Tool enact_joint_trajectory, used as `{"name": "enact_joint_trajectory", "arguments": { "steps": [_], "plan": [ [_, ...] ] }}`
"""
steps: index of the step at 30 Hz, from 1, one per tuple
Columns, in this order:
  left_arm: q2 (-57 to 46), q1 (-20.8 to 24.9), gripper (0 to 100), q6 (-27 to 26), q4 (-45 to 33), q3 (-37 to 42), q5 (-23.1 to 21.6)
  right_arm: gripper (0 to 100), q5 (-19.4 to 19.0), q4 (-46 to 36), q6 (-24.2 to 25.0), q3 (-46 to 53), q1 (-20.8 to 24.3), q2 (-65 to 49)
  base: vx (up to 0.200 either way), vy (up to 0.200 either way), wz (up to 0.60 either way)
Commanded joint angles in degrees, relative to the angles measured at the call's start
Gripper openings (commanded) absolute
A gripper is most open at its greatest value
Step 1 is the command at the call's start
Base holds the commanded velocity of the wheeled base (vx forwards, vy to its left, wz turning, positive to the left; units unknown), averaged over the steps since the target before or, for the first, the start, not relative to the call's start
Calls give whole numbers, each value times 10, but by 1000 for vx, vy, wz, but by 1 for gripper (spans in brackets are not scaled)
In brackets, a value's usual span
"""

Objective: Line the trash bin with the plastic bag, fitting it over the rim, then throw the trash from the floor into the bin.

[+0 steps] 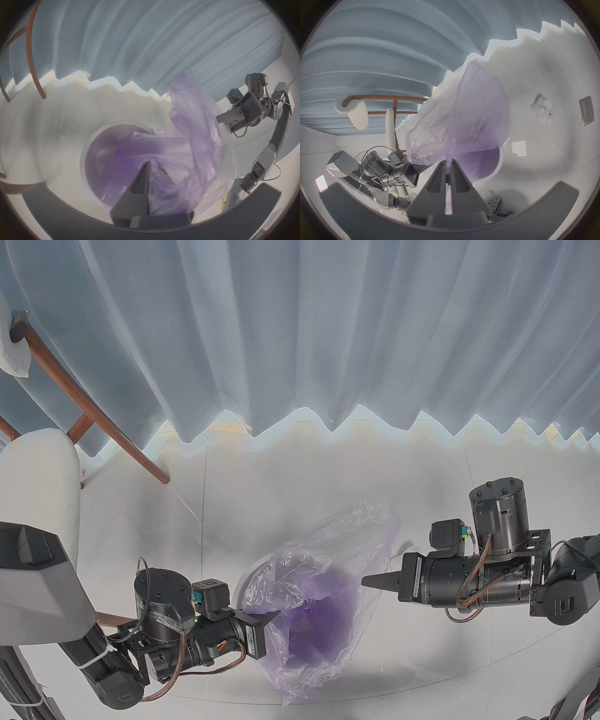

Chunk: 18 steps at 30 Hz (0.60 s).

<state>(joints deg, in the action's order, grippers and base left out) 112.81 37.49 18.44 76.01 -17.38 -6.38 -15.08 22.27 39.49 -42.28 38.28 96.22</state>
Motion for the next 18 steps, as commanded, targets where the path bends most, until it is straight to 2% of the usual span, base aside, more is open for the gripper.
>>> {"name": "enact_joint_trajectory", "arguments": {
  "steps": [1, 8, 13, 18],
  "plan": [
    [8, -12, 0, 0, -38, -17, 7, 0, -4, 5, -3, 3, -2, 45, 0, 0, 0],
    [21, -15, 0, 1, -38, -20, 10, 0, -4, 58, 1, 21, 3, 87, 0, 0, 0],
    [21, -35, 0, 1, -40, -27, 11, 0, -4, 81, 2, 26, 8, 116, 0, 0, 0],
    [-3, -49, 0, 2, -66, -41, 29, 0, -4, 115, 34, 31, 26, 122, 0, 0, 0]
  ]
}}
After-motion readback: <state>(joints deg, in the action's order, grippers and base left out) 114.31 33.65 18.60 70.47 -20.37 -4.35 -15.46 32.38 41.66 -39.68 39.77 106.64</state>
